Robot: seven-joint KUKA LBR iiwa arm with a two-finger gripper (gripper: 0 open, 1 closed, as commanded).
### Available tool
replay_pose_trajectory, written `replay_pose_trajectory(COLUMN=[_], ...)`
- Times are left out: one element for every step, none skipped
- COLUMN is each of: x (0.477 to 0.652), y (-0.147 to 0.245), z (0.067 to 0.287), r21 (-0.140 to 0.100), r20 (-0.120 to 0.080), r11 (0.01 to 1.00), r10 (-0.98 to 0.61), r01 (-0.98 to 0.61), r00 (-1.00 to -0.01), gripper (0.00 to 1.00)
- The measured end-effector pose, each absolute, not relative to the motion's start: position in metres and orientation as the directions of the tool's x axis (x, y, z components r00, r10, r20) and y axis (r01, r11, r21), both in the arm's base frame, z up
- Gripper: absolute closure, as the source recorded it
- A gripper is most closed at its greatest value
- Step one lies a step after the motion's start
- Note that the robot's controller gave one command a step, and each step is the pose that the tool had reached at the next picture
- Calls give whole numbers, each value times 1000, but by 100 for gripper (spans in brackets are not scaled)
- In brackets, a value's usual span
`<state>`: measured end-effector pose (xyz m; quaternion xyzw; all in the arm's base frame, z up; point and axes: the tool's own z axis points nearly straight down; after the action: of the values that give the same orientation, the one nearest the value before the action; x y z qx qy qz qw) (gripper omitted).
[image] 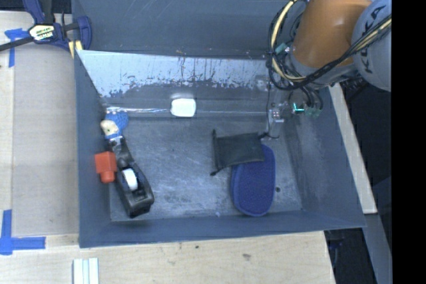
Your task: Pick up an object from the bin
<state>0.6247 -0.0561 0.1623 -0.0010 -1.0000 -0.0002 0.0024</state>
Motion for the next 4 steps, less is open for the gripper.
replay_pose_trajectory(x=[615, 614, 611, 608], y=[-43, -14, -28, -32], z=[68, 102, 104, 71], r21=[1, -1, -1, 1], r20=[3, -8, -5, 3], r11=[995, 969, 966, 980], r10=[-100, -247, -258, -200], r01=[-100, -247, -258, -200], r00=[-995, -969, -966, -980], gripper=[0, 0, 0, 0])
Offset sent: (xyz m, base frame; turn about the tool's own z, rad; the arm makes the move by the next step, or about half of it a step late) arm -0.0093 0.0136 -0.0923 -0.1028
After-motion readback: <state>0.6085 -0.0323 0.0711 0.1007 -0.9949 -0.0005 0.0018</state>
